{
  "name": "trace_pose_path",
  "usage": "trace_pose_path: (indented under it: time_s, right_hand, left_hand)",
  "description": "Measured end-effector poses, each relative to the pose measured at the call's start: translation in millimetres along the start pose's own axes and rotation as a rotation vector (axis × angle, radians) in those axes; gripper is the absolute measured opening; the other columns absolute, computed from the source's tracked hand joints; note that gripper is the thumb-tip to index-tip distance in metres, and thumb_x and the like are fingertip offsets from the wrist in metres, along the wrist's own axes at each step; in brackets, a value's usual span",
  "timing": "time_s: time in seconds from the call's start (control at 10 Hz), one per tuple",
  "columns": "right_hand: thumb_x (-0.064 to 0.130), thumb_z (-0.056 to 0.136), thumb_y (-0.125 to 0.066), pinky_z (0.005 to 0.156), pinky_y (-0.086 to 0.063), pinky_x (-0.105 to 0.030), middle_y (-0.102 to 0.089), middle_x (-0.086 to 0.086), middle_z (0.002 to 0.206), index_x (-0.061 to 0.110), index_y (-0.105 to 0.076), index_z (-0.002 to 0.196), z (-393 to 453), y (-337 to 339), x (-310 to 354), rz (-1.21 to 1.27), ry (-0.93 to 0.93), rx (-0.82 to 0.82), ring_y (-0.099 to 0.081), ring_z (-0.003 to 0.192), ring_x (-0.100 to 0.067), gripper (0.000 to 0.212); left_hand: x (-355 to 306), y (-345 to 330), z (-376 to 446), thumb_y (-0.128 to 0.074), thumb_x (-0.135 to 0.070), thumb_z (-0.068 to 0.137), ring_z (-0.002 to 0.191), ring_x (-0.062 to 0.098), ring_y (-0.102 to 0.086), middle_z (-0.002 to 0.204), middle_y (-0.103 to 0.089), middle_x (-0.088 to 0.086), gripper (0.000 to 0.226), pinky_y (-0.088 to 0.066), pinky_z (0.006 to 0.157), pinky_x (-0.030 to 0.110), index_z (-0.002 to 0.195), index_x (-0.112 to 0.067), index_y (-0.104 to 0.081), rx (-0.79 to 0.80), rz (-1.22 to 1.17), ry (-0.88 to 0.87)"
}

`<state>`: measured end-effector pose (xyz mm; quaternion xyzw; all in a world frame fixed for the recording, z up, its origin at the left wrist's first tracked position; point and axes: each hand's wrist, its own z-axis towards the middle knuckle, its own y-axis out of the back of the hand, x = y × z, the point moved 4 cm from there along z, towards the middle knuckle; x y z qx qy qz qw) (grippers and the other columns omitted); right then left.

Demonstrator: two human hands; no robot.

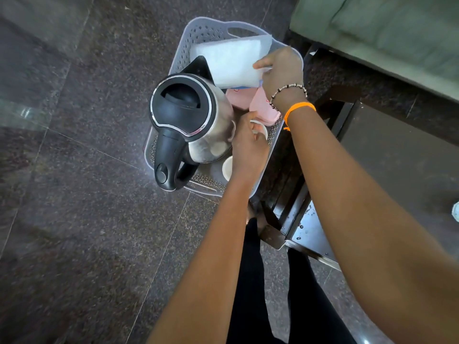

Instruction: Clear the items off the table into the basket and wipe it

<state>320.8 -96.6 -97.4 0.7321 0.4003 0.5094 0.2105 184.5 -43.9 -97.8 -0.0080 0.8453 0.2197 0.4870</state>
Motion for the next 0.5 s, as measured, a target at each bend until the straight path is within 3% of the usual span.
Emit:
trace_pose_path:
  time_s: [0.2, 0.3, 0.4, 0.5]
  right_hand:
    - [0.002, 0.089, -0.047, 0.104, -0.042, -0.031, -0.060, -0.014, 0.128, 0.008, -0.061, 0.119, -6, 0, 3, 0.036, -0.002, 0.245, -0.053, 0.122, -0.028, 0.034]
    - [-0.004, 0.087, -0.046, 0.099, -0.048, -0.034, -0.062, -0.024, 0.120, -0.001, -0.062, 0.114, -17, 17, -9, 0.269, -0.056, 0.194, -0.062, 0.105, -0.029, 0.031]
    - [-0.014, 0.086, -0.032, 0.072, -0.054, -0.018, -0.061, -0.024, 0.100, -0.011, -0.058, 0.113, -48, 30, -33, 0.588, -0.147, 0.130, -0.061, 0.076, -0.020, 0.038]
    - [-0.010, 0.089, -0.033, 0.067, -0.051, -0.013, -0.058, -0.016, 0.097, -0.008, -0.058, 0.114, -81, 39, -69, 0.645, -0.221, 0.127, -0.060, 0.088, -0.019, 0.035]
  left_hand:
    - [-1, -4, -11, -0.038, 0.011, 0.083, 0.103, 0.021, -0.051, 0.113, -0.058, 0.011, 0.043, -0.036, 0.085, 0.019, 0.122, -0.004, -0.051, -0.031, 0.015, -0.016]
    - [1, -7, -16, -0.040, 0.011, 0.081, 0.091, 0.014, -0.048, 0.098, -0.054, 0.002, 0.045, -0.033, 0.077, 0.014, 0.120, -0.006, -0.052, -0.015, 0.012, -0.015]
    - [2, -15, -27, -0.041, 0.007, 0.084, 0.090, 0.013, -0.051, 0.096, -0.056, -0.001, 0.041, -0.038, 0.081, 0.019, 0.119, -0.011, -0.053, -0.010, -0.007, 0.005]
    - [-1, -28, -41, -0.043, 0.005, 0.085, 0.087, 0.011, -0.053, 0.095, -0.059, -0.001, 0.038, -0.037, 0.072, 0.011, 0.117, -0.011, -0.055, 0.008, -0.008, 0.033]
